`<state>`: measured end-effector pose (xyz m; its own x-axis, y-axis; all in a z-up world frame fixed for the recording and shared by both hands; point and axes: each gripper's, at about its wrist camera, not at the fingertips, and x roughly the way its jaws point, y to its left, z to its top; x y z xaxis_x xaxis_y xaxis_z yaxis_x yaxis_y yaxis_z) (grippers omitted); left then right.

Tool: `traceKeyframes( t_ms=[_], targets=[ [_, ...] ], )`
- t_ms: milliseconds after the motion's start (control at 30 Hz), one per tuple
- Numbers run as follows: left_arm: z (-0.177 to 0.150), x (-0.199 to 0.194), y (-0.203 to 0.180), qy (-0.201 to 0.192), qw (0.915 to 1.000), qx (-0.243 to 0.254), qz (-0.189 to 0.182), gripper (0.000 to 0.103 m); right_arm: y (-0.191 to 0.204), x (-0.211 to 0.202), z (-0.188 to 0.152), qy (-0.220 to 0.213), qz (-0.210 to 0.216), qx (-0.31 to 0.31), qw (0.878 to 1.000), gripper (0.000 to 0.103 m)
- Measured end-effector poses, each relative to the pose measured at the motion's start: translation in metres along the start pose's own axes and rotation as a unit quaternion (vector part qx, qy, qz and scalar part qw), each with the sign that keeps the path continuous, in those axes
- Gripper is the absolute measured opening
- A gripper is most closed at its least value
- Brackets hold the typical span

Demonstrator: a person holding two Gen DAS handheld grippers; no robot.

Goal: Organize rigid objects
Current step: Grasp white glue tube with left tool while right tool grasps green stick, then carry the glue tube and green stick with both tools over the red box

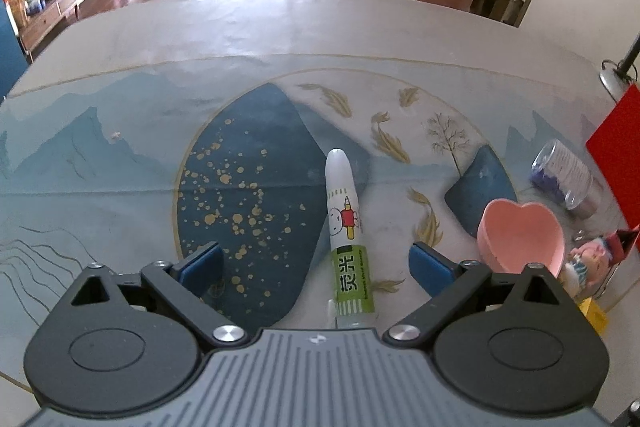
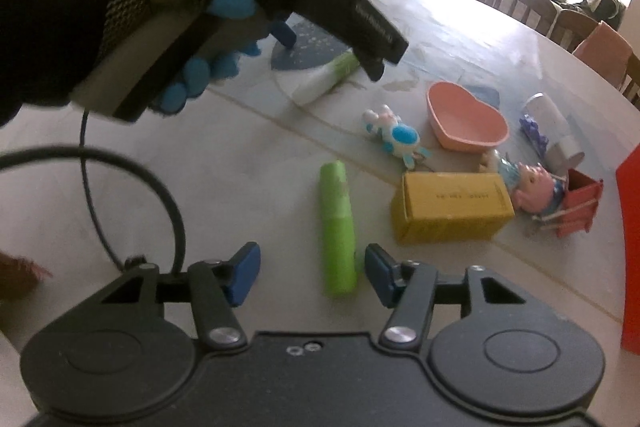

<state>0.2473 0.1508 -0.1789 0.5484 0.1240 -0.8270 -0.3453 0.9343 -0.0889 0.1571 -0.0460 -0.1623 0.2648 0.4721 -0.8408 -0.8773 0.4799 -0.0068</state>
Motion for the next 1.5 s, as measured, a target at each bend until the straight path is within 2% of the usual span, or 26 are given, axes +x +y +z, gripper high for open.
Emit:
traceKeyframes(
  t_ms=[200,300,367,500,567,800,933,1300,1500],
  targets=[
    [-0.005,-0.004,-0.006,-0.018,0.9993,0.021,0.025,0.077,0.004,0.008,0.012,-0.006,-0.006,-0.002,1.000,0.043],
    [-0.006,-0.006,-0.008,-0.027,0.9989,0.023,0.031,0.060,0.007,0.007,0.013,-0.009,-0.009,-0.007,1.000,0.034],
    [-0.007,-0.008,-0.011,-0.030,0.9988,0.024,0.029,0.041,0.010,0.007,0.013,-0.010,-0.008,-0.013,1.000,0.027],
    [-0.007,-0.009,-0.015,-0.032,0.9990,0.022,0.024,0.030,0.014,0.007,0.012,-0.010,-0.009,-0.016,1.000,0.016],
    [-0.007,-0.011,-0.012,-0.031,0.9993,0.010,0.017,0.018,0.012,0.006,0.012,-0.007,-0.009,-0.009,1.000,0.016],
    [-0.009,-0.020,-0.007,-0.021,0.9997,-0.011,0.009,0.017,-0.004,-0.008,0.008,-0.015,-0.005,0.051,0.999,0.015],
    [-0.014,-0.034,-0.008,-0.021,0.9996,-0.016,-0.009,0.017,-0.018,-0.026,0.005,-0.026,-0.002,0.091,0.995,0.015],
    [-0.024,-0.089,-0.025,-0.025,0.9974,-0.012,-0.066,0.017,-0.065,-0.103,0.003,-0.091,-0.009,0.185,0.979,0.015],
    [-0.017,-0.119,-0.051,-0.026,0.9957,0.001,-0.088,0.017,-0.095,-0.143,0.003,-0.121,-0.034,0.209,0.970,0.015]
  ],
)
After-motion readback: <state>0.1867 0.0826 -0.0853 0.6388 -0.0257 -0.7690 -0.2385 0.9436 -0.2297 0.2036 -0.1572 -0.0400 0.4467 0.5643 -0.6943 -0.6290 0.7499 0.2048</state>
